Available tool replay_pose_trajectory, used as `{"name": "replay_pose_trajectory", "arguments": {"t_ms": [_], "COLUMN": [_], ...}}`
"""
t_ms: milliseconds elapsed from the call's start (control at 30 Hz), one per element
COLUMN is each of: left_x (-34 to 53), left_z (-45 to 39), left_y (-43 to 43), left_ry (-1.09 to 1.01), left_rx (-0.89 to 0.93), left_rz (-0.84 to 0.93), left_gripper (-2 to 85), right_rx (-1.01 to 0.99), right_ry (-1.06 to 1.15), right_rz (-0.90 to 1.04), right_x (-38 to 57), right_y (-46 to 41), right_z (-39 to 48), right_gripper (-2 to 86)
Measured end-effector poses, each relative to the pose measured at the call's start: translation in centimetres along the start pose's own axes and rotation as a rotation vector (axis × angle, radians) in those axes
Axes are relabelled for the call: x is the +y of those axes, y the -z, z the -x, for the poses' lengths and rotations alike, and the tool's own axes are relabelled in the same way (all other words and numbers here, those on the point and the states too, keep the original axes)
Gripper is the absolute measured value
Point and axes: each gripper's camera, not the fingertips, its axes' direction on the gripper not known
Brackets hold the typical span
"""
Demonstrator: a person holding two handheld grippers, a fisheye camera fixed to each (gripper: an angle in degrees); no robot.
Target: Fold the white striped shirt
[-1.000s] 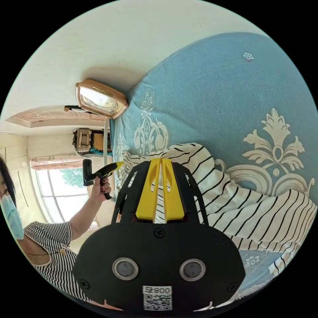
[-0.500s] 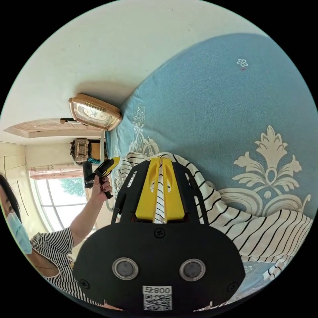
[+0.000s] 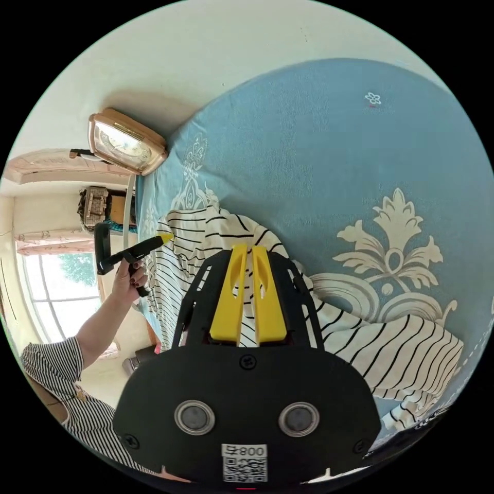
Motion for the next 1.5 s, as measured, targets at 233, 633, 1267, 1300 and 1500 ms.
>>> {"name": "replay_pose_trajectory", "arguments": {"t_ms": [233,633,1267,1300,1500], "left_x": [0.7,-0.9,2.9,3.0,3.0], "left_z": [2.0,3.2,3.1,3.4,6.1], "left_y": [3.2,0.6,-10.5,-11.6,-15.5], "left_ry": [-0.001,0.090,0.123,0.133,0.198], "left_rx": [-0.280,-0.350,-0.205,-0.218,-0.137], "left_rz": [-0.029,-0.028,-0.044,-0.015,-0.031], "left_gripper": [3.1,1.3,1.5,1.3,0.5], "right_rx": [0.233,0.441,0.318,0.340,0.282], "right_ry": [0.131,0.195,0.059,0.045,-0.019], "right_rz": [-0.002,0.020,0.005,0.045,0.016], "right_x": [0.8,0.9,10.9,11.5,14.1], "right_y": [2.1,4.2,10.9,10.1,11.7], "right_z": [2.2,5.1,1.8,1.3,-0.8], "right_gripper": [6.5,0.5,2.7,2.1,0.4]}}
